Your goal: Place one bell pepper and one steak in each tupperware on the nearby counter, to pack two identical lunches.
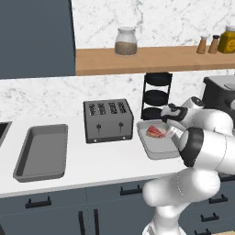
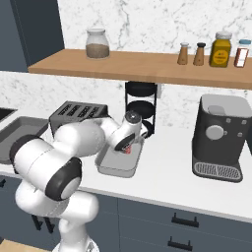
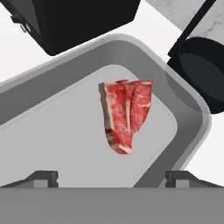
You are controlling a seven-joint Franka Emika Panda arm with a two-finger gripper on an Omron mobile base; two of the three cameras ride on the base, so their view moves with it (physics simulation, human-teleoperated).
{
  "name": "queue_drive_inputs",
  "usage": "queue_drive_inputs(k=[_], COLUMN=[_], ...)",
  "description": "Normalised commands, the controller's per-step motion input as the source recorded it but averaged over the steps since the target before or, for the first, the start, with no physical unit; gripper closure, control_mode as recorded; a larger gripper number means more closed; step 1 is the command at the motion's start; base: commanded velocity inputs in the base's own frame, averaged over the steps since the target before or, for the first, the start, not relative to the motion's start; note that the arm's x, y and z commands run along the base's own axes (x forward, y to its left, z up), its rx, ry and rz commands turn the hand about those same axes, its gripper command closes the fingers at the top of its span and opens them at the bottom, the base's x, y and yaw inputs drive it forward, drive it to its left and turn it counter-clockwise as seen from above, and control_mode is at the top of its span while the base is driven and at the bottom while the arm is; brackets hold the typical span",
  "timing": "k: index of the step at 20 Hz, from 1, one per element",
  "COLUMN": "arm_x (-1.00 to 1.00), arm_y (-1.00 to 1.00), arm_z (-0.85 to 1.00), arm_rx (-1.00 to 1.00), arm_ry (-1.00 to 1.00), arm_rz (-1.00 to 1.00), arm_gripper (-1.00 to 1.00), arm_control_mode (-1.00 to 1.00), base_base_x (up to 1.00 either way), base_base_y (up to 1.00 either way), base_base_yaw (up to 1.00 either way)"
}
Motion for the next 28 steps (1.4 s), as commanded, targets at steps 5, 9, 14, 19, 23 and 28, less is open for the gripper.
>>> queue_drive_inputs(k=[5,9,14,19,23,28], arm_x=[-0.72,-0.93,-1.0,-0.94,-0.67,-0.72], arm_y=[0.32,0.92,0.86,0.6,0.18,0.0], arm_z=[0.76,0.18,0.21,0.56,0.93,-0.05], arm_rx=[0.0,0.06,0.29,0.31,0.18,0.0], arm_ry=[0.0,-0.14,-0.37,-0.27,0.01,0.0], arm_rz=[0.0,-0.2,-0.47,-0.59,-0.44,-0.11], arm_gripper=[-1.0,-1.0,-1.0,-1.0,-1.0,-1.0], arm_control_mode=[-1.0,-1.0,-1.0,-1.0,-1.0,-1.0], base_base_x=[0.0,0.0,0.0,0.0,0.0,0.0], base_base_y=[0.0,0.0,0.0,0.0,0.0,0.0], base_base_yaw=[0.0,0.0,0.0,0.0,0.0,0.0])
